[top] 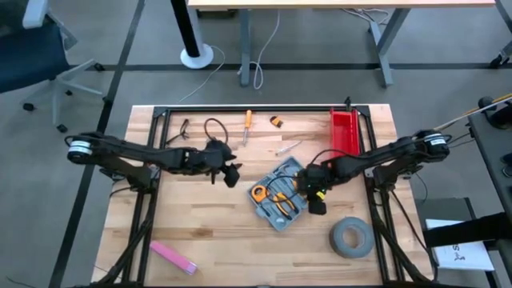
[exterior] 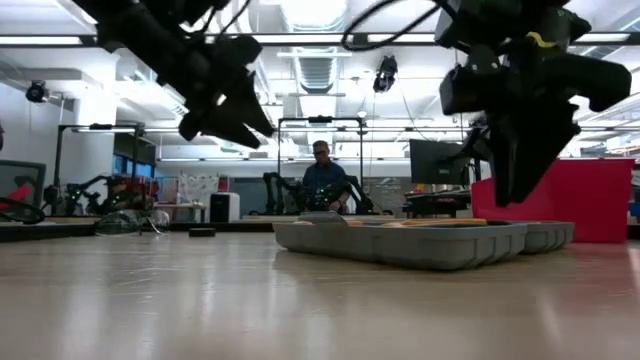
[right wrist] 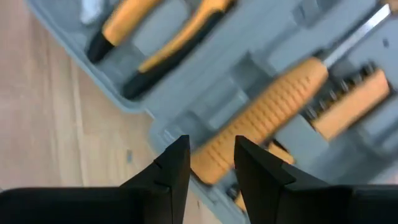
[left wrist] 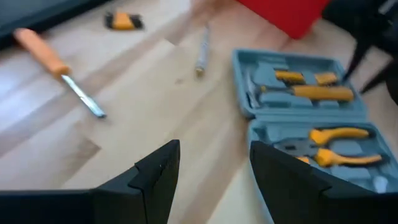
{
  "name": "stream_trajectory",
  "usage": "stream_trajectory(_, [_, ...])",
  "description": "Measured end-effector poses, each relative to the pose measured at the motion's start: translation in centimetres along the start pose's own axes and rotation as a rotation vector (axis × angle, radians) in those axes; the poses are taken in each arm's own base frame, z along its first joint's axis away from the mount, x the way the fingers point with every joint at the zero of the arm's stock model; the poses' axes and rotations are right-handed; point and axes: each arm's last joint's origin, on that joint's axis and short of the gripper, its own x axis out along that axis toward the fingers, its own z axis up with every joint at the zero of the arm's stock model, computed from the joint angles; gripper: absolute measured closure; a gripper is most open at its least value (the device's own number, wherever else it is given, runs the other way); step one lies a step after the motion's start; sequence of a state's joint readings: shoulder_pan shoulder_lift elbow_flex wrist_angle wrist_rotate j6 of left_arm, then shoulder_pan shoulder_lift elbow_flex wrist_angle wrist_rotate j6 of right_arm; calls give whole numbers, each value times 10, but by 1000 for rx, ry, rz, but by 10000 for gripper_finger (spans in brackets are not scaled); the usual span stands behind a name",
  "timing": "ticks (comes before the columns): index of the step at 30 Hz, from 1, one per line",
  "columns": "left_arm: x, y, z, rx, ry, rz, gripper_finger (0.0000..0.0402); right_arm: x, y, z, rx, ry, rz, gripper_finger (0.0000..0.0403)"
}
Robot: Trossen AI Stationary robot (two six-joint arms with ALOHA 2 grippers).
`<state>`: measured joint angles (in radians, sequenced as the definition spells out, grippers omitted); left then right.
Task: Prefit tool cases
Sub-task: Adjust the gray pre-fit tool case
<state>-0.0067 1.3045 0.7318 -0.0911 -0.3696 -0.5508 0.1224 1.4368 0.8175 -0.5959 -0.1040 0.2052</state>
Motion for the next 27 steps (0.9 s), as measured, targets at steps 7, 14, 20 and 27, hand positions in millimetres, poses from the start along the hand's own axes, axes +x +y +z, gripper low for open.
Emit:
stream_trajectory(7, [-15,8,0,-44,-56,14,198,-3,9,6,-68,-25,-29,312])
stream_trajectory(14, [-22,10,2,-42,-71,4,198,8,9,6,-137,5,-62,312])
stream_trajectory(20, [-27,12,3,-40,-69,5,198,26,7,8,-205,75,-82,295])
stream_trajectory(27, [-37,14,7,-38,-83,-4,198,35,13,24,-255,85,-79,282])
